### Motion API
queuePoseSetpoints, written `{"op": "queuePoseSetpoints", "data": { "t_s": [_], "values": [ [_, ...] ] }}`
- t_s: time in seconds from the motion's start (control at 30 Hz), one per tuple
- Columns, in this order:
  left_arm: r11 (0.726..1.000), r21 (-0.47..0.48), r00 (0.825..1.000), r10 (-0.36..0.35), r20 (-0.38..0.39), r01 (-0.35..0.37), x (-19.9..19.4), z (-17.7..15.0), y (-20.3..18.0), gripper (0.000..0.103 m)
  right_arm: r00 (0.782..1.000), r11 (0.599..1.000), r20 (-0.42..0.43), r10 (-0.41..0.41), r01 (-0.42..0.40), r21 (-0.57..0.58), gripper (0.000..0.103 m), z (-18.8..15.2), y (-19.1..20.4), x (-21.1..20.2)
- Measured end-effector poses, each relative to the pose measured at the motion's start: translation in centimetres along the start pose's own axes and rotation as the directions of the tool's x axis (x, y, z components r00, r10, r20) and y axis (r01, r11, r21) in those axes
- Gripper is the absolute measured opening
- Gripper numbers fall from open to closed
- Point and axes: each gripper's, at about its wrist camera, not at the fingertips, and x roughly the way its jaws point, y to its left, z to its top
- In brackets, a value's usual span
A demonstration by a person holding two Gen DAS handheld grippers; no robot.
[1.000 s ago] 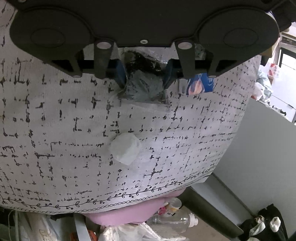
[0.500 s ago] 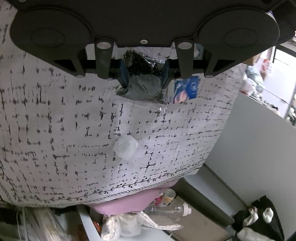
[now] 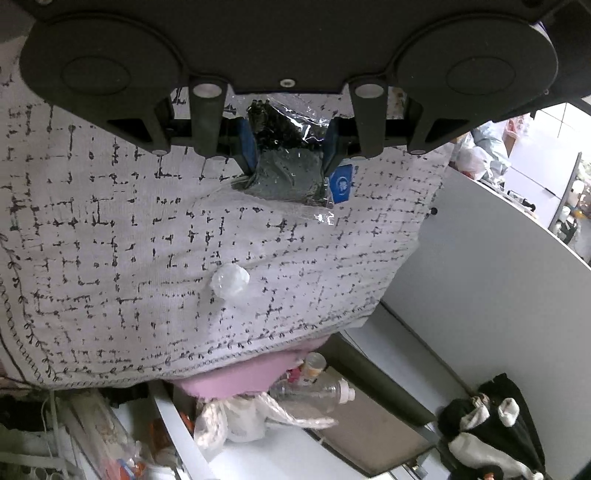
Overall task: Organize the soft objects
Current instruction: 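Carry the grey plush and black bag with both grippers toward the box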
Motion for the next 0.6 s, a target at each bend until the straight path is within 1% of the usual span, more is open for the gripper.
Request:
{"op": "queuePoseSetpoints", "data": {
  "t_s": [0.13, 0.23, 0.37, 0.6],
  "values": [
    [1.0, 0.006, 1.0, -0.004, 0.023, 0.003, -1.9, -0.1, 0.3, 0.016, 0.999, 1.0, 0.036, 0.009, -0.008, -0.02, 0.037, 0.0, 0.7, -1.9],
    [1.0, 0.019, 0.999, 0.0, 0.042, -0.001, -3.2, -0.3, 0.3, 0.016, 0.998, 0.999, 0.06, 0.029, -0.027, -0.039, 0.037, -0.2, 1.2, -3.6],
    [1.0, 0.026, 0.999, -0.001, 0.053, 0.0, -4.6, -0.7, 0.2, 0.016, 0.996, 0.997, 0.076, 0.05, -0.046, -0.055, 0.037, -0.3, 1.7, -5.2],
    [1.0, 0.028, 0.996, -0.015, 0.083, 0.012, -6.9, -1.1, 0.0, 0.016, 0.992, 0.994, 0.108, 0.064, -0.054, -0.095, 0.037, -0.1, 2.4, -8.0]
  ]
}}
